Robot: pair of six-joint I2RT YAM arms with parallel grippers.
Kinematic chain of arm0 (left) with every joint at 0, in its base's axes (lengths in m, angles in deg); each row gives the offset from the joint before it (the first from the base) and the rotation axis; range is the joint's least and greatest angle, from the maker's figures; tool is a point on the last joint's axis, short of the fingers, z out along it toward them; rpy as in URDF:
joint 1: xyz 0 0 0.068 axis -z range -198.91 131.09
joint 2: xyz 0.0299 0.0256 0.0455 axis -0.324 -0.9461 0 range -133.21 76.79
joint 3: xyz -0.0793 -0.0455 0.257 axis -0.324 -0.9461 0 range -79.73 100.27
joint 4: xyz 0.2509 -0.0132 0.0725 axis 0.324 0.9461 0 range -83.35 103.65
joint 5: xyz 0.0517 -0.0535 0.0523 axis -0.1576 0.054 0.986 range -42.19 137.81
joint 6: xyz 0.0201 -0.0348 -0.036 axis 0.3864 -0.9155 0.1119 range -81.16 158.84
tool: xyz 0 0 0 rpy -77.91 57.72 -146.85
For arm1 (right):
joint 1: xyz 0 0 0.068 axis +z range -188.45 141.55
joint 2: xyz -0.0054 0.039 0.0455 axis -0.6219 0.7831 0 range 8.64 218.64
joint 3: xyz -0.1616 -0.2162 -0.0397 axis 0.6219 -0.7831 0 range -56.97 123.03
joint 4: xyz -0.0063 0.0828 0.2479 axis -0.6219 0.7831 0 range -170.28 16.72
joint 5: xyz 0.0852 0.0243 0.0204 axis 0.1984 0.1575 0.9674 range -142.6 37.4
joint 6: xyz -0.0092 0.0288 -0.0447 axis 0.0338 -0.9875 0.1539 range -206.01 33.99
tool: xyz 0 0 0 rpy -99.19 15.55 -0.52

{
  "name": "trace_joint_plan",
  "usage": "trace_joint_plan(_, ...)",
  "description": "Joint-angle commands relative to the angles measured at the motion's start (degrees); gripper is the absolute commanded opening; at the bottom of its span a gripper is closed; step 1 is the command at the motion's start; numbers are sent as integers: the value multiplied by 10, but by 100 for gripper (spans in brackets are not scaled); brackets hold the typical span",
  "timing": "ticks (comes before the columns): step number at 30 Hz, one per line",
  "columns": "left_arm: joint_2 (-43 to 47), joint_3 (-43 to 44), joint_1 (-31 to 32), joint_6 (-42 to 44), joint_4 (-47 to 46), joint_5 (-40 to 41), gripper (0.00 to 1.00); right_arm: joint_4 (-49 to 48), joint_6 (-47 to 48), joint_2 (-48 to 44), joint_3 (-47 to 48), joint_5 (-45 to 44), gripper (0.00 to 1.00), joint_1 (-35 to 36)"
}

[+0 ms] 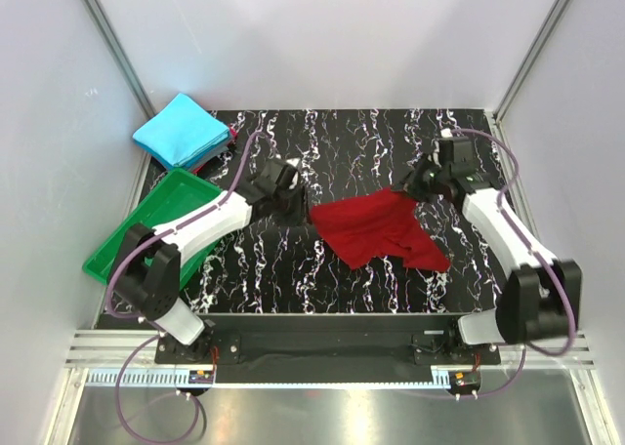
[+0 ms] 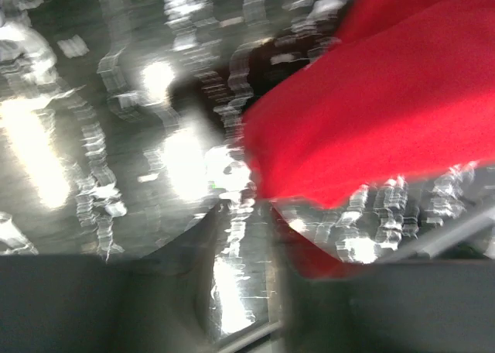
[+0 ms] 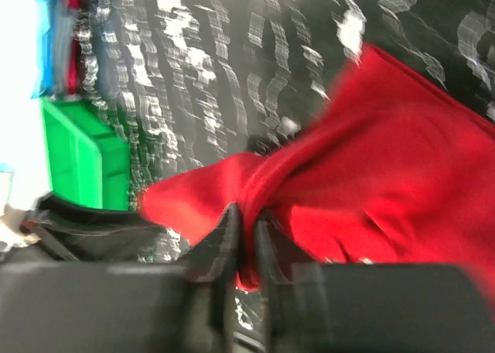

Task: Fold and stack the t-shirts
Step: Flatten the tshirt out

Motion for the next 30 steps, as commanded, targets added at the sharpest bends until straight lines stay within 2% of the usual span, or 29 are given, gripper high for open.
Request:
trace_joint_plan(1, 48, -30, 7, 28, 16, 112, 46, -96, 9, 37, 71, 103, 24, 7)
trace_joint_plan(2, 65, -37, 21, 36, 12, 140, 48, -111, -24, 46, 68, 135, 38, 8)
trace_joint_plan(4, 116, -40, 76, 68, -9, 206, 54, -125, -38, 33, 64, 134, 56, 8)
trace_joint_plan(7, 154, -39, 139, 105, -54, 245, 56, -76, -37, -9, 65, 50, 63, 4)
trace_joint_plan(10, 142, -32, 186, 152, -95, 254, 52, 10, -52, -60, 56, -86, 64, -6)
trace_joint_plan(13, 93, -15, 224, 207, -112, 234, 49, 51, -92, -130, -7, -143, 65, -23)
trace_joint_plan(15, 49, -6, 262, 247, -116, 253, 49, 62, -93, -163, -50, -142, 67, -45)
trace_joint_plan(20, -48, 29, 336, 332, -141, 323, 55, 95, -70, -238, -74, -147, 69, -56)
trace_joint_plan(24, -147, 98, 348, 332, -116, 381, 61, 99, -66, -271, -82, -134, 70, -57)
trace_joint_plan(26, -170, 124, 348, 328, -108, 392, 64, 100, -63, -278, -81, -128, 70, -57)
trace_joint_plan(30, -219, 147, 348, 326, -100, 387, 64, 101, -64, -291, -82, -116, 70, -56)
